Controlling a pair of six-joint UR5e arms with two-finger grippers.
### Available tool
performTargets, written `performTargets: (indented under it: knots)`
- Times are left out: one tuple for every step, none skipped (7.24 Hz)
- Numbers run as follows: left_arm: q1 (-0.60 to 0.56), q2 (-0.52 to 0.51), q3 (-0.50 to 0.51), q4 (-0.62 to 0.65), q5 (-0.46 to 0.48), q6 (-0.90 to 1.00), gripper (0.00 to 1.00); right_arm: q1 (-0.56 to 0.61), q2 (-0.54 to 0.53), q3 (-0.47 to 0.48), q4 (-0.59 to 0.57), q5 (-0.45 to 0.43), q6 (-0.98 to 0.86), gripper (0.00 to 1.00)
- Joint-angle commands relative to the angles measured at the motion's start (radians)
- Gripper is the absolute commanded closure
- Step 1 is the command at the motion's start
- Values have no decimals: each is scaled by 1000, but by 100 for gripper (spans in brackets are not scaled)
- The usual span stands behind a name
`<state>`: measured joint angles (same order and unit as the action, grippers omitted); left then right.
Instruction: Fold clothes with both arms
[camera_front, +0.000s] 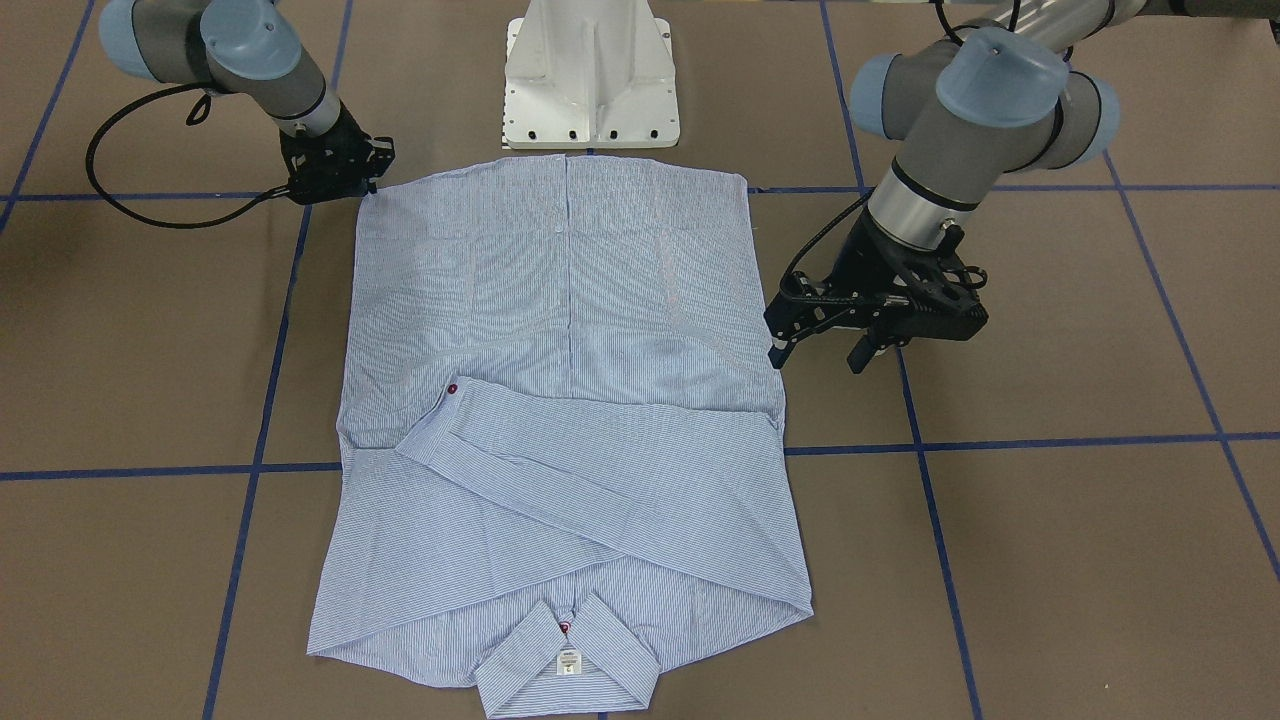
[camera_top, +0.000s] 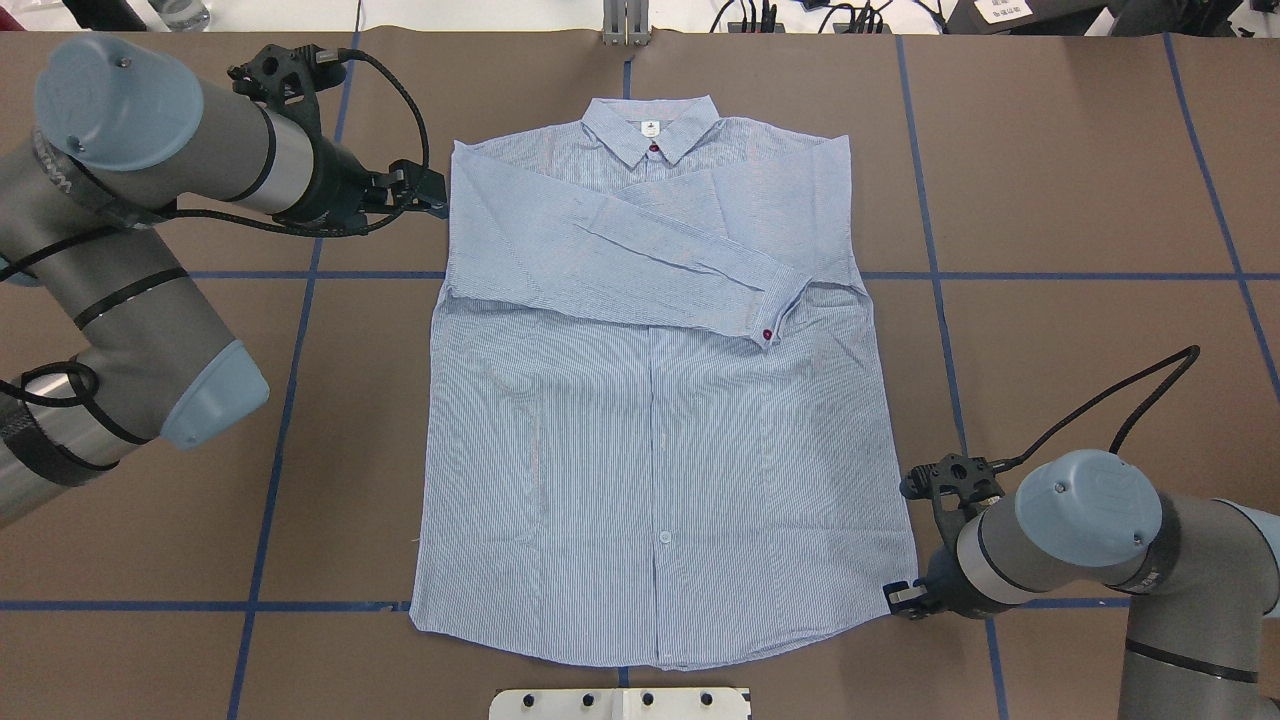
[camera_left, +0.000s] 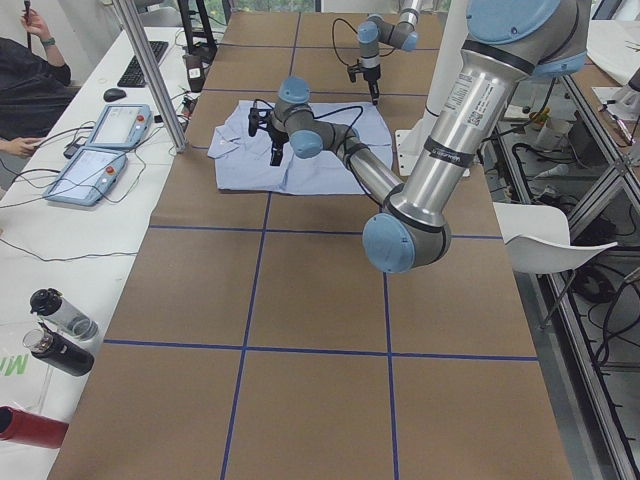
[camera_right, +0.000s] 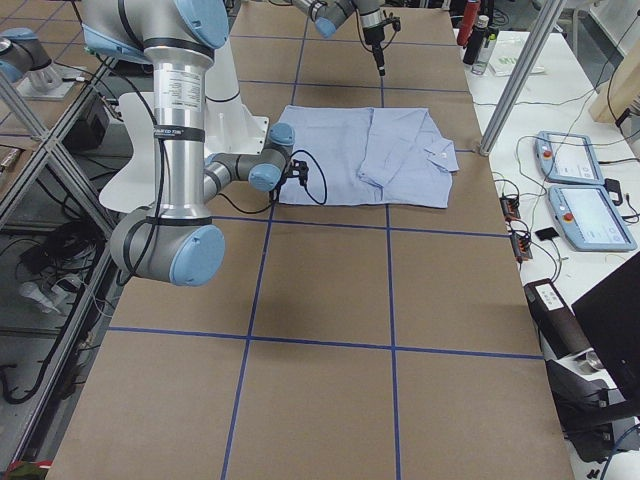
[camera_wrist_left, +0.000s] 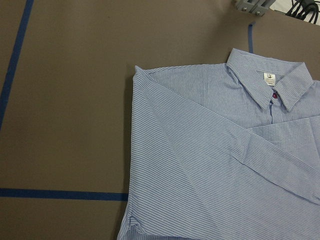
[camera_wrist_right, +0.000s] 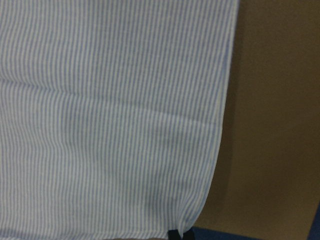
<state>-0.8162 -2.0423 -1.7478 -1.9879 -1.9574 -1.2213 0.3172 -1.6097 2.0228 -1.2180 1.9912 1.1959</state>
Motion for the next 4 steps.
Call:
performTargets:
  knots:
    - [-1, 1, 2, 0, 0, 0, 2, 2, -1, 10, 0, 0, 1, 100]
    - [0, 32, -4, -5, -3, 0, 2, 6, -1, 25, 0, -2, 1, 100]
    - [0, 68, -18, -8, -3, -7, 2, 11, 4, 37, 0, -2, 5, 100]
    - [31, 120, -86, -5, -9, -30, 1, 13, 10, 36, 0, -5, 51, 100]
